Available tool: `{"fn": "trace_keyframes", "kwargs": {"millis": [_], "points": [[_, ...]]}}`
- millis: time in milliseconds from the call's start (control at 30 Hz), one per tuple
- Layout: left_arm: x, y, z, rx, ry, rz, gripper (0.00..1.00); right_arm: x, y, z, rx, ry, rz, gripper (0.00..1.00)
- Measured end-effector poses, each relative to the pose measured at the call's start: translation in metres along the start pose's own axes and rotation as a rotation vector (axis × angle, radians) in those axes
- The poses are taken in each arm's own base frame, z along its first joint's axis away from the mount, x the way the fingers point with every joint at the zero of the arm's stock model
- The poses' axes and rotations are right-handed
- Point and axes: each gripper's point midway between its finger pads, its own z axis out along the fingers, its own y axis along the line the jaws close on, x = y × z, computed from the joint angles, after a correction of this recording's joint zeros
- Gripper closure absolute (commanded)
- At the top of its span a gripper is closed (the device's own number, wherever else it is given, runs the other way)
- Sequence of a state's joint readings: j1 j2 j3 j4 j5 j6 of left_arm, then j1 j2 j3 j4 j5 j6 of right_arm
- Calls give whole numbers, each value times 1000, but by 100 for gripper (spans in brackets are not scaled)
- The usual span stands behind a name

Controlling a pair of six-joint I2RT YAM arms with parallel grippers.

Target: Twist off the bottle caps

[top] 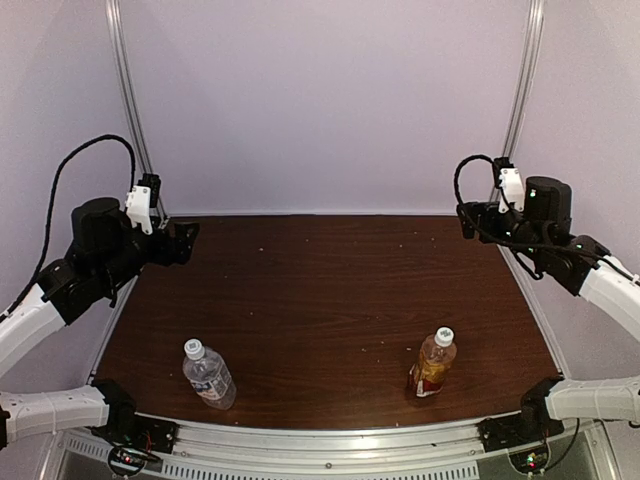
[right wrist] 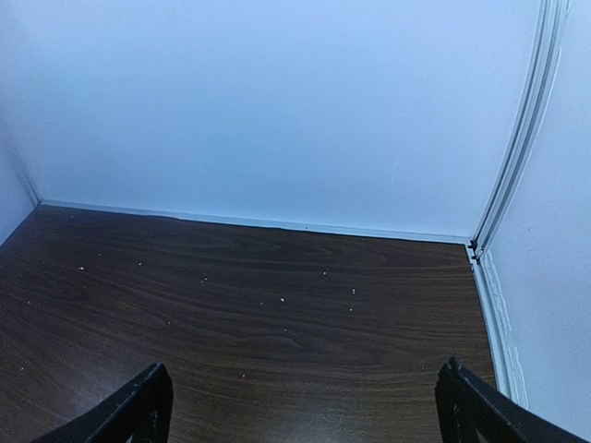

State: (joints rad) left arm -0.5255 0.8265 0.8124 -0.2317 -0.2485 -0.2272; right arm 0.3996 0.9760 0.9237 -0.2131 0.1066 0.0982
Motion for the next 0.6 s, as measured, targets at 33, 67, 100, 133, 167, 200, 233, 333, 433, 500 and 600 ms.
{"fn": "trace_keyframes", "kwargs": {"millis": [33, 67, 100, 133, 167, 200, 233, 333, 433, 500, 600], "points": [[0, 0, 0, 1, 0, 0, 2, 0, 0, 0, -1, 0, -1, 0], [0, 0, 0, 2, -1, -1, 2, 0, 0, 0, -2, 1, -2, 0], [0, 0, 0, 2, -1, -2, 2, 1, 0, 0, -2, 2, -2, 0], [0, -1, 0, 4, -2, -4, 2, 1, 1, 0, -4, 3, -2, 0], [-1, -1, 0, 5, -4, -6, 2, 1, 1, 0, -5, 3, -2, 0], [-1, -1, 0, 6, -4, -6, 3, 1, 1, 1, -7, 4, -2, 0], [-1, -1, 0, 6, -4, -8, 2, 2, 2, 1, -9, 5, -3, 0], [-1, -1, 0, 7, -4, -9, 2, 4, 3, 3, -14, 14, -4, 0], [0, -1, 0, 7, -1, -8, 2, 6, 3, 4, -15, 20, -5, 0], [1, -2, 1, 9, 5, -7, 2, 7, 3, 4, -15, 27, -7, 0], [8, -4, 4, 19, 41, 1, 2, 12, 3, 3, -13, 47, -11, 0]]}}
